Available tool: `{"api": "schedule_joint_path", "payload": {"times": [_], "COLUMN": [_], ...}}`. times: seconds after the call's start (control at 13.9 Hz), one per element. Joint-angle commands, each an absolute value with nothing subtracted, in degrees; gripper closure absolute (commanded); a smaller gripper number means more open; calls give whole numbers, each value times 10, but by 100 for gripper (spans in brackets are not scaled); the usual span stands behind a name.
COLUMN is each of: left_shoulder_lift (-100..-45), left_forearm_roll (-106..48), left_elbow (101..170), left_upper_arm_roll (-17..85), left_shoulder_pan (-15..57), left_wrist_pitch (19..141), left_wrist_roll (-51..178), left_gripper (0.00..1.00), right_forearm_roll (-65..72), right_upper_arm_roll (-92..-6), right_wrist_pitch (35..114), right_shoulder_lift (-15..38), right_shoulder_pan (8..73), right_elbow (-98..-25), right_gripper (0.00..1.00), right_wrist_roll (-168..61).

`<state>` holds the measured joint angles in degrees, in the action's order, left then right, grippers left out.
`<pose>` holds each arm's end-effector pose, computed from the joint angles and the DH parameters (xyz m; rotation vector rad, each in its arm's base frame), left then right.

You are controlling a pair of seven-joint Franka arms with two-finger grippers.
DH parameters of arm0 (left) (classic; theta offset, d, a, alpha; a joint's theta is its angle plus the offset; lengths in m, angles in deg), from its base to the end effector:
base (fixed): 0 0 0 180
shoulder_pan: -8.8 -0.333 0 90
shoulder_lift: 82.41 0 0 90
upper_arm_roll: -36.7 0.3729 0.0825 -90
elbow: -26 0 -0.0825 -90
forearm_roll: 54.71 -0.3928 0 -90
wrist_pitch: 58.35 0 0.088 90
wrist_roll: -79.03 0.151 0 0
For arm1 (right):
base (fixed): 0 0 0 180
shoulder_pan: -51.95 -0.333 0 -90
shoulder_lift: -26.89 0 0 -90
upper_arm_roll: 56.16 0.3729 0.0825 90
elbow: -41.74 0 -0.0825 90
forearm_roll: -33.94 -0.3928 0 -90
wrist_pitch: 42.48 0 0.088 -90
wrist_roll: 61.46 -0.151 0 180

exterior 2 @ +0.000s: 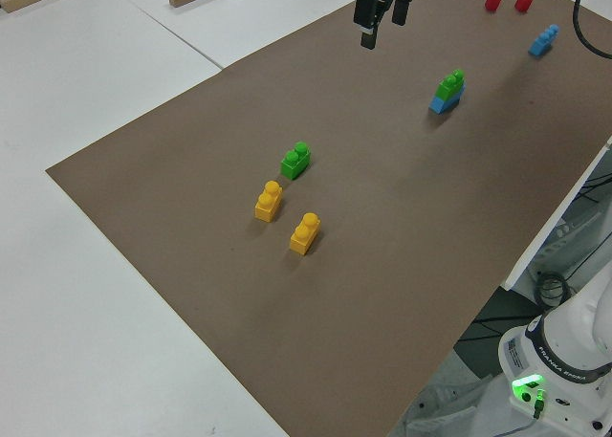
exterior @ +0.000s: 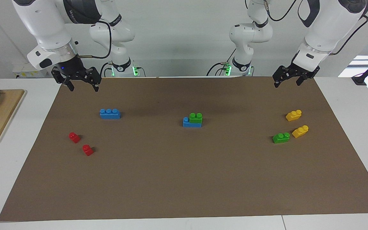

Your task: Remove green block with left arm and hold with right

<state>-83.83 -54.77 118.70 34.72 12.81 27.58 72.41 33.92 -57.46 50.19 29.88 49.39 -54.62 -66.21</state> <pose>0.5384 -0.0566 0.6230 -3.1260 -0.0173 0.1449 0.5459 0.0117 0.6169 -3.1392 0.0956 0.0193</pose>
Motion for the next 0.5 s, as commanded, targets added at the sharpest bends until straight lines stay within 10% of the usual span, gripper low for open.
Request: {"api": "schedule_joint_path", "payload": {"times": [0.0, 0.43], "left_shoulder_lift": [-844, -845], "left_forearm_roll": [-544, -544], "left_elbow": [1198, 1200], "left_upper_arm_roll": [352, 352], "left_shoulder_pan": [129, 130], "left_wrist_pitch": [287, 284], "left_wrist_roll": [734, 734], "left_gripper": [0, 0], "right_forearm_roll": [353, 352], "right_upper_arm_roll": [-568, -568], "right_wrist_pitch": [494, 494], "right_shoulder_lift": [306, 306], "right_shoulder_pan": [502, 502], "right_elbow": [-547, -547], "right_gripper": [0, 0], "right_wrist_roll": [-646, -646]}}
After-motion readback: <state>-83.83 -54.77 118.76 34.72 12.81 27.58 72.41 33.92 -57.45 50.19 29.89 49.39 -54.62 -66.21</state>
